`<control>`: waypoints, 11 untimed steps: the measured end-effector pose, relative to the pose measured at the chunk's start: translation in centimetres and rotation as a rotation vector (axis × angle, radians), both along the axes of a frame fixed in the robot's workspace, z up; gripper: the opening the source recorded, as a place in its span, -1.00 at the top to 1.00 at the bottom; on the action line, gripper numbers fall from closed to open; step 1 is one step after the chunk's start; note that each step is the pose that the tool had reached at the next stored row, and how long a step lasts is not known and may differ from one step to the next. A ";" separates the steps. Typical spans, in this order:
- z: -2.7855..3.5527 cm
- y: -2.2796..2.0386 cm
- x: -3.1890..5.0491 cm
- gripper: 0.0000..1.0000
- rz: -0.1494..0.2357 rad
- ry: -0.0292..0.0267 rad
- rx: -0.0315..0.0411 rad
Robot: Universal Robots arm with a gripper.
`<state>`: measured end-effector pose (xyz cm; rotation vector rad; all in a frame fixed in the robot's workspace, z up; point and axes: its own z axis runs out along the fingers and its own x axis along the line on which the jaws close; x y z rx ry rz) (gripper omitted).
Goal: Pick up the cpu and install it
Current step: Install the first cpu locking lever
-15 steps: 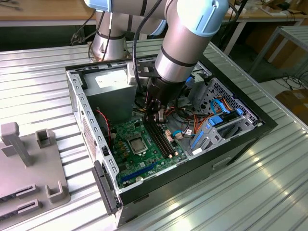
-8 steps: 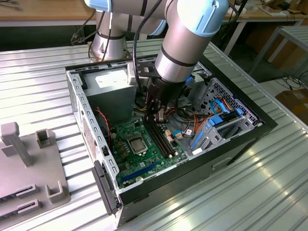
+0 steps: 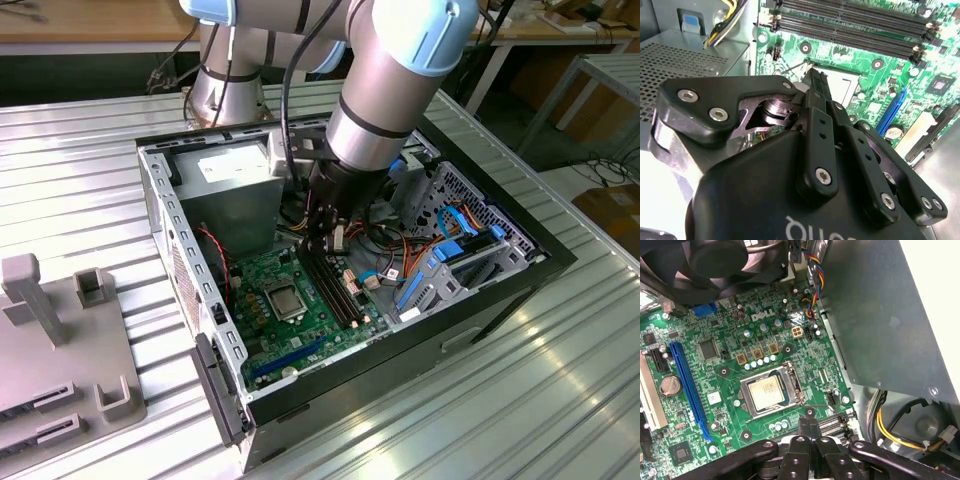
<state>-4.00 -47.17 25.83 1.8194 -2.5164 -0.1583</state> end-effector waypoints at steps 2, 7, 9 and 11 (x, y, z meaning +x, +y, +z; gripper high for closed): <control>-0.03 0.00 0.48 0.79 -0.002 0.0000 0.0001; -0.27 0.20 0.91 0.79 -0.033 -0.0001 0.0003; -0.31 0.27 0.94 0.79 -0.048 0.0001 -0.0002; -0.40 0.44 0.94 0.79 -0.061 0.0000 0.0001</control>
